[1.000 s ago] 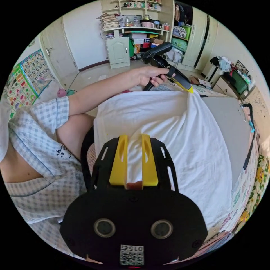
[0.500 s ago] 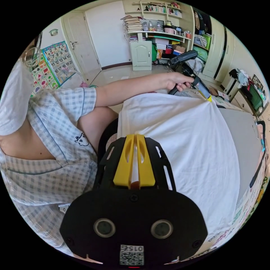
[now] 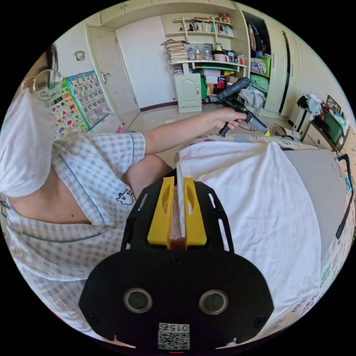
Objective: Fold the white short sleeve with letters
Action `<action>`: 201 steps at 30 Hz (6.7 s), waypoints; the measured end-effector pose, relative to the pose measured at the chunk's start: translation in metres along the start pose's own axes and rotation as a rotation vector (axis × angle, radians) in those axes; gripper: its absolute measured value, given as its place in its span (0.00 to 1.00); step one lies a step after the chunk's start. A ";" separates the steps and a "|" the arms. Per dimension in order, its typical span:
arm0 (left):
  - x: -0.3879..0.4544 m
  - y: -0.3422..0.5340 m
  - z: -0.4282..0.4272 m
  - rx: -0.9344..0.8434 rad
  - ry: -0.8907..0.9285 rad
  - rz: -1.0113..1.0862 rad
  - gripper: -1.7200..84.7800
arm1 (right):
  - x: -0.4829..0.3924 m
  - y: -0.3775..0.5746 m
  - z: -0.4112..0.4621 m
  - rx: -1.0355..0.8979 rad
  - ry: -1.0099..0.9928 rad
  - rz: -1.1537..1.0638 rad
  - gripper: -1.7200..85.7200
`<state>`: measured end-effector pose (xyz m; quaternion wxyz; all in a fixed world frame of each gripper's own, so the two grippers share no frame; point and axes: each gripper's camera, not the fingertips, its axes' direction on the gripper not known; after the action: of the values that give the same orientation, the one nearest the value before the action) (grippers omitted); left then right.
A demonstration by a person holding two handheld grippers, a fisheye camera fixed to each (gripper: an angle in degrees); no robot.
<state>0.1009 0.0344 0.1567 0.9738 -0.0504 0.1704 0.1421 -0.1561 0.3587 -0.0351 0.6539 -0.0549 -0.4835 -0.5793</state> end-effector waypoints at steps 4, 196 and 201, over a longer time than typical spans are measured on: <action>0.070 -0.018 -0.031 -0.010 0.150 0.189 0.04 | 0.006 0.032 -0.088 0.128 0.112 0.055 0.08; 0.215 -0.047 -0.145 -0.157 0.467 0.493 0.13 | 0.005 0.074 -0.178 -0.029 0.452 0.233 0.11; 0.242 0.024 -0.174 -0.151 0.413 0.599 0.14 | -0.024 0.100 -0.147 -0.077 0.359 0.191 0.15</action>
<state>0.2566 0.0943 -0.0907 0.8276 -0.0977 0.3595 0.4199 0.0120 0.3156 -0.0801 0.7789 -0.0210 -0.3294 -0.5333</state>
